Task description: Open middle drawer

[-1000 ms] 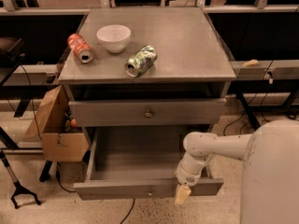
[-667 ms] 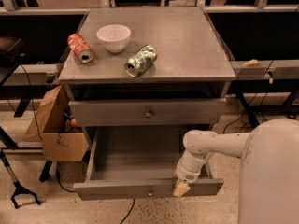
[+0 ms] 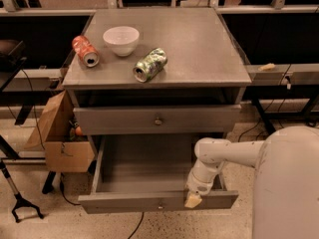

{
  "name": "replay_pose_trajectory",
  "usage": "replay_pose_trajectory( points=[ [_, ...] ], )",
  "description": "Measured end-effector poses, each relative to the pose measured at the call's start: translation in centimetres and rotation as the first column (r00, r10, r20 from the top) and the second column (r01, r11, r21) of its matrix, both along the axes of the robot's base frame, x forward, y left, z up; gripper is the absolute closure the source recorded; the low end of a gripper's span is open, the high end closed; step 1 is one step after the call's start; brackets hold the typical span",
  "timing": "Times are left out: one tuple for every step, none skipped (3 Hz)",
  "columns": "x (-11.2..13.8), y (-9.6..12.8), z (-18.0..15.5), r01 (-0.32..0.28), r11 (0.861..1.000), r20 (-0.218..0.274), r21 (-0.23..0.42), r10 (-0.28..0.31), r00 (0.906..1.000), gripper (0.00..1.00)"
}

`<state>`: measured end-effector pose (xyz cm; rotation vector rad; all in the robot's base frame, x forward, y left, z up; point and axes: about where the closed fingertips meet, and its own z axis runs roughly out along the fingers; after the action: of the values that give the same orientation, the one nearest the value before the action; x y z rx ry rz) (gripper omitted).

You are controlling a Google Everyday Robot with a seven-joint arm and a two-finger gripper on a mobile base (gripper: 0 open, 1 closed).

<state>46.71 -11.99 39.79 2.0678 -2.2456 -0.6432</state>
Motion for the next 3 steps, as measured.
replay_pose_trajectory(
  points=[
    [-0.45,0.16,-0.03,-0.032,0.999,0.002,-0.003,0.032,0.9995,1.00],
    [-0.23,0.56,0.37,-0.066,0.998,0.030,0.001,0.066,0.9974,1.00],
    [-0.11,0.61,0.81,-0.079,0.997,0.062,0.002,0.079,0.9950,1.00]
  ],
)
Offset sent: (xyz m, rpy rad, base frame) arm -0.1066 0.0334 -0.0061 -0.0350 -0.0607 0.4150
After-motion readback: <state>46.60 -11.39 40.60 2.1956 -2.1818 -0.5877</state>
